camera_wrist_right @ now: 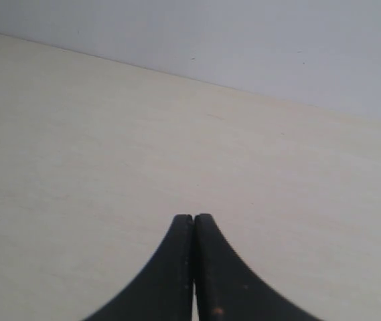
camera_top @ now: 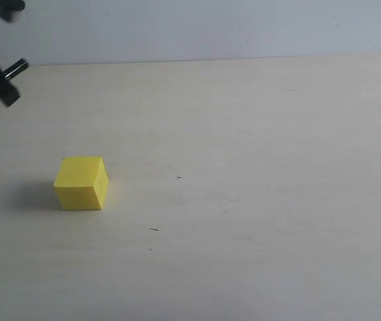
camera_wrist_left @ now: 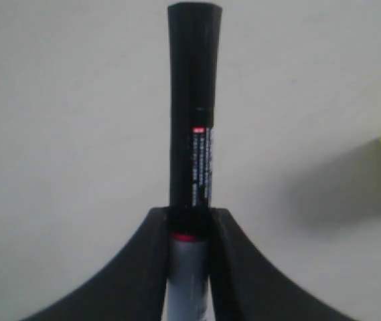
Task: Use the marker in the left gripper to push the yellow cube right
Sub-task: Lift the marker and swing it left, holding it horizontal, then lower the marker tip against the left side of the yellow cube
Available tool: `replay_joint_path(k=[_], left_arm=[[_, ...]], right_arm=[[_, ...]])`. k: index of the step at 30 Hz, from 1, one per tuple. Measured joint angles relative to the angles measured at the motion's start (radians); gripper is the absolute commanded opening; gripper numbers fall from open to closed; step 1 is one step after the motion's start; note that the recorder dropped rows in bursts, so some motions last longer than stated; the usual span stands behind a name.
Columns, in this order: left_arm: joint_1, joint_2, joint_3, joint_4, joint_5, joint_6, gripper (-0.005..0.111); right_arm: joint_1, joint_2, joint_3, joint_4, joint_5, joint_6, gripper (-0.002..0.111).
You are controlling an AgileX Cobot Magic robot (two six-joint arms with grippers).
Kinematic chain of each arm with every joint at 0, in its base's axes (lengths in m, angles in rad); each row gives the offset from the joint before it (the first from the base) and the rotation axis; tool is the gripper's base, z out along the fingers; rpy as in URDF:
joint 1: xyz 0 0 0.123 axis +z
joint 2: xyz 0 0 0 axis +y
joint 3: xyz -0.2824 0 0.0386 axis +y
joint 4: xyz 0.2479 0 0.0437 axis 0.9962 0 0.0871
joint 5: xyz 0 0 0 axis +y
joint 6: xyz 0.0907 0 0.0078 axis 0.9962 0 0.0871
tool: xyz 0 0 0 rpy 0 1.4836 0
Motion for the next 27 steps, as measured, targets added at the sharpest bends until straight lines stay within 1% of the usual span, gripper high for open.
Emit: replay_joint_path(k=[3, 6, 7, 10, 11, 13, 15, 19, 23, 27], left_arm=[[0.088, 0.000, 0.094, 0.000, -0.102, 0.112, 0.000], [0.140, 0.000, 0.151, 0.000, -0.171, 0.280, 0.000], [0.145, 0.000, 0.163, 0.001, -0.185, 0.329, 0.000], [0.147, 0.000, 0.204, -0.015, -0.218, 0.546, 0.000], [0.147, 0.000, 0.219, -0.032, -0.218, 0.681, 0.000], [0.147, 0.002, 0.248, -0.046, -0.210, 0.879, 0.000], [0.147, 0.009, 0.276, -0.048, -0.202, 1.025, 0.000], [0.175, 0.036, 0.287, -0.078, -0.213, 1.126, 0.000], [0.202, 0.061, 0.288, -0.203, -0.214, 1.253, 0.000], [0.208, 0.091, 0.288, -0.306, -0.225, 1.351, 0.000]], right_arm=[[0.000, 0.000, 0.000, 0.000, 0.000, 0.000, 0.000], [0.000, 0.000, 0.000, 0.000, 0.000, 0.000, 0.000], [0.000, 0.000, 0.000, 0.000, 0.000, 0.000, 0.000], [0.000, 0.000, 0.000, 0.000, 0.000, 0.000, 0.000], [0.000, 0.000, 0.000, 0.000, 0.000, 0.000, 0.000], [0.000, 0.000, 0.000, 0.000, 0.000, 0.000, 0.000], [0.000, 0.000, 0.000, 0.000, 0.000, 0.000, 0.000], [0.000, 0.000, 0.000, 0.000, 0.000, 0.000, 0.000], [0.000, 0.000, 0.000, 0.000, 0.000, 0.000, 0.000], [0.000, 0.000, 0.000, 0.000, 0.000, 0.000, 0.000]])
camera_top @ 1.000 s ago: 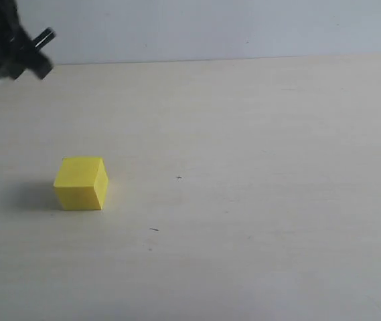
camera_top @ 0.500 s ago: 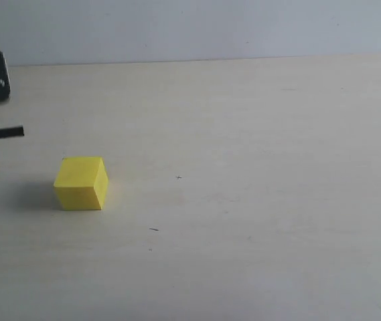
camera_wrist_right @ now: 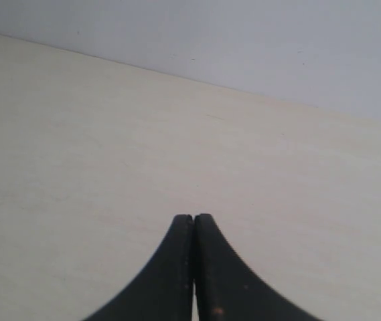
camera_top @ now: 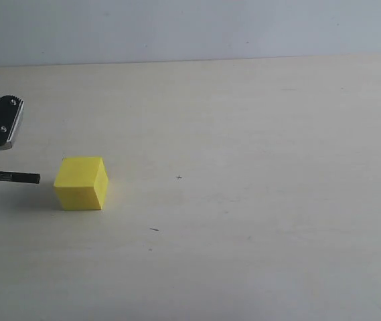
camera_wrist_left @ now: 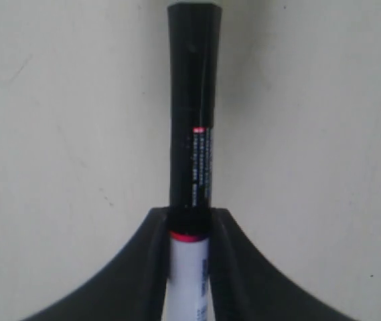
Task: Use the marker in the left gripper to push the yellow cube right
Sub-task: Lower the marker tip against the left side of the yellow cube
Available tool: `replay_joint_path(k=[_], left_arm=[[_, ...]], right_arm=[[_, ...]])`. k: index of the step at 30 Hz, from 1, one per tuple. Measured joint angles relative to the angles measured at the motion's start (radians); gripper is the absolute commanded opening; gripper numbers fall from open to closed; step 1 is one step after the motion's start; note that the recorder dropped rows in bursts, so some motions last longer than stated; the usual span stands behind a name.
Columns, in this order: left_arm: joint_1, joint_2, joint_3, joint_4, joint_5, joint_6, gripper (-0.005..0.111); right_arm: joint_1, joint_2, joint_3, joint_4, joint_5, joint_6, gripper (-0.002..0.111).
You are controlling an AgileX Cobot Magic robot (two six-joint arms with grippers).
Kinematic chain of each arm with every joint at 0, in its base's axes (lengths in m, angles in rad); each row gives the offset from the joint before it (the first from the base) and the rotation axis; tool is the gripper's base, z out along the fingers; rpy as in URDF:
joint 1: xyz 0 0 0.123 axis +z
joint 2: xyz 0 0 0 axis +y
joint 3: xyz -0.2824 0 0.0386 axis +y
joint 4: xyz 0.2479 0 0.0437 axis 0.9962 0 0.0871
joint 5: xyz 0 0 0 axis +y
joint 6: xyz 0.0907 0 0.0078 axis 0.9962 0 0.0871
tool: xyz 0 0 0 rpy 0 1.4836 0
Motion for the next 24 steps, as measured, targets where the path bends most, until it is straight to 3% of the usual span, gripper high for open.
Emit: replay_joint_path(k=[11, 17, 24], left_arm=[[0.004, 0.075, 0.000, -0.033, -0.035, 0.048, 0.000], [0.014, 0.090, 0.000, -0.187, -0.043, 0.116, 0.000], [0.069, 0.090, 0.000, -0.201, -0.043, 0.136, 0.000]], right_arm=[[0.000, 0.000, 0.000, 0.003, 0.000, 0.002, 0.000], [0.000, 0.000, 0.000, 0.003, 0.000, 0.002, 0.000], [0.000, 0.000, 0.000, 0.003, 0.000, 0.002, 0.000]])
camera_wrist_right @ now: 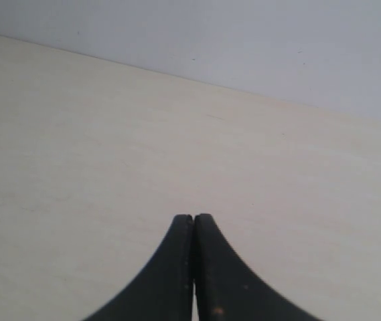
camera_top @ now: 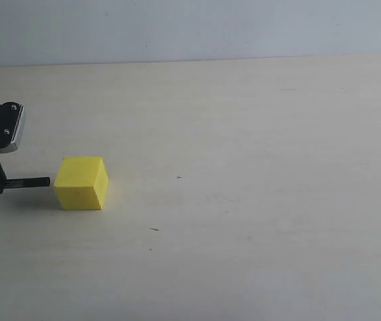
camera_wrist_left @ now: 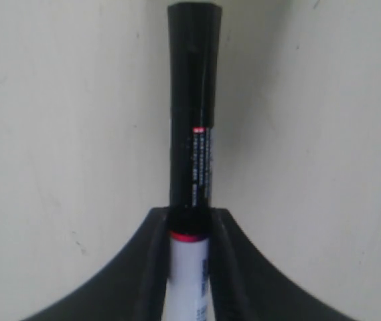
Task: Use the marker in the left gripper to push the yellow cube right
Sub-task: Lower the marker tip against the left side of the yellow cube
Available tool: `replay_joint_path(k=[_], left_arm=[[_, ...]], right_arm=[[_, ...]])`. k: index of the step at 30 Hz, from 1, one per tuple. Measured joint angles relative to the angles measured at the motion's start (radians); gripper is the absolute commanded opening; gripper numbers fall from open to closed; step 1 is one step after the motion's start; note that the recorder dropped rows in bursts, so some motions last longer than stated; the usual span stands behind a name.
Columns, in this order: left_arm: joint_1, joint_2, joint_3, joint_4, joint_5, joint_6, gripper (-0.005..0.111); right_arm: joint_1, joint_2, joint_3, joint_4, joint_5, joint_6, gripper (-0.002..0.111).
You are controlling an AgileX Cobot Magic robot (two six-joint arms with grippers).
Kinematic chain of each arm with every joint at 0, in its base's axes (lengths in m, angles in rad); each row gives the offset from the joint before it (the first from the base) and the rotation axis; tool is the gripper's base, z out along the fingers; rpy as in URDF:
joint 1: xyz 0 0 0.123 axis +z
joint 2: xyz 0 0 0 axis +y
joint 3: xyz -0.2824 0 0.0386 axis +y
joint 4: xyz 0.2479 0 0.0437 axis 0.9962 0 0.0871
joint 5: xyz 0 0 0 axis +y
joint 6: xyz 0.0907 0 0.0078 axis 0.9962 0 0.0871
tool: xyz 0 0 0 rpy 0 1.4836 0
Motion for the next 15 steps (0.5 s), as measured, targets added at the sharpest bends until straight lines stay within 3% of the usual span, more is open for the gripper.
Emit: replay_joint_path(k=[15], left_arm=[[0.020, 0.000, 0.000, -0.002, 0.000, 0.021, 0.000]], right_arm=[[0.000, 0.000, 0.000, 0.000, 0.000, 0.000, 0.000]])
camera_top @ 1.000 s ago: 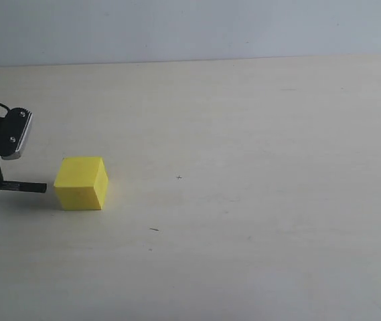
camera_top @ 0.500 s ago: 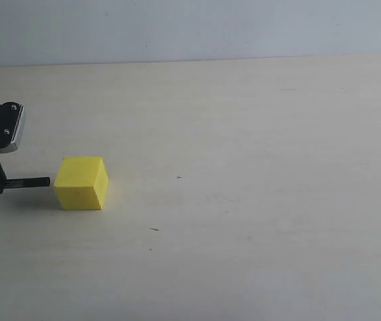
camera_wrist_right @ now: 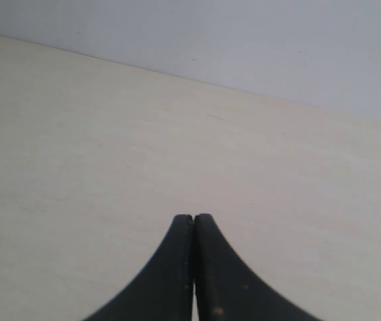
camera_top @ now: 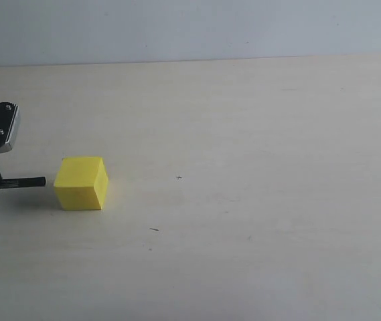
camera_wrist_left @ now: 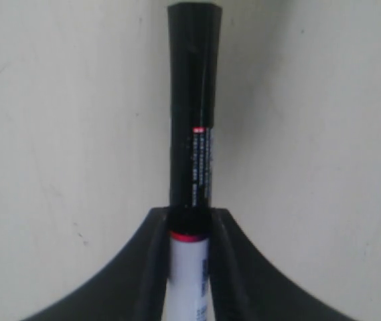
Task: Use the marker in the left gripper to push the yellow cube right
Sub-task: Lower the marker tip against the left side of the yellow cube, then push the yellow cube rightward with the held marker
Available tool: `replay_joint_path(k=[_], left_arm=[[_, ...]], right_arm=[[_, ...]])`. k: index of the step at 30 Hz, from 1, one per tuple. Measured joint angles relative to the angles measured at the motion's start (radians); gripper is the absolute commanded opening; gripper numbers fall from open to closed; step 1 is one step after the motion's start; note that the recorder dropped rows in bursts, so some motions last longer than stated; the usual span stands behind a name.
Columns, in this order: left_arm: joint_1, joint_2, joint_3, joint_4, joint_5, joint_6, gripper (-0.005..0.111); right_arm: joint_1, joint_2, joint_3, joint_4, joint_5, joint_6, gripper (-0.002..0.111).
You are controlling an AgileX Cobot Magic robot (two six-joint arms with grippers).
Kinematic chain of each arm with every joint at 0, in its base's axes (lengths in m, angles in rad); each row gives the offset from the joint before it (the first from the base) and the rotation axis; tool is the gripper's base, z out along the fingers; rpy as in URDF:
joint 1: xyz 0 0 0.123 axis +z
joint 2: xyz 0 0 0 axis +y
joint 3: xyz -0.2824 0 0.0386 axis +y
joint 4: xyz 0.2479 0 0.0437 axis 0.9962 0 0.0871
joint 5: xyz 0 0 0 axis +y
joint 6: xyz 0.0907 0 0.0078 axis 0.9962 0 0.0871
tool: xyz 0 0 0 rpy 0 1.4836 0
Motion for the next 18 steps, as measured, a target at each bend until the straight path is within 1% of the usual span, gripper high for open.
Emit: replay_joint_path(k=[3, 5, 7, 10, 12, 14, 15, 18], left_arm=[[-0.008, 0.000, 0.000, -0.006, -0.002, 0.000, 0.000], [-0.037, 0.004, 0.000, -0.006, -0.002, -0.010, 0.000], [-0.088, 0.018, 0.000, -0.006, -0.017, -0.037, 0.000], [-0.196, 0.038, 0.000, -0.008, -0.060, -0.067, 0.000], [-0.249, 0.040, 0.000, -0.008, -0.079, -0.090, 0.000], [-0.260, 0.038, 0.000, -0.006, -0.086, -0.109, 0.000], [-0.253, 0.036, 0.000, -0.006, -0.084, -0.118, 0.000], [-0.207, 0.022, 0.000, 0.005, -0.055, -0.135, 0.000]], right_arm=[[0.000, 0.000, 0.000, 0.000, 0.000, 0.000, 0.000], [0.000, 0.000, 0.000, 0.000, 0.000, 0.000, 0.000], [0.000, 0.000, 0.000, 0.000, 0.000, 0.000, 0.000], [0.000, 0.000, 0.000, 0.000, 0.000, 0.000, 0.000], [0.000, 0.000, 0.000, 0.000, 0.000, 0.000, 0.000], [0.000, 0.000, 0.000, 0.000, 0.000, 0.000, 0.000], [0.000, 0.000, 0.000, 0.000, 0.000, 0.000, 0.000], [0.000, 0.000, 0.000, 0.000, -0.002, 0.000, 0.000]])
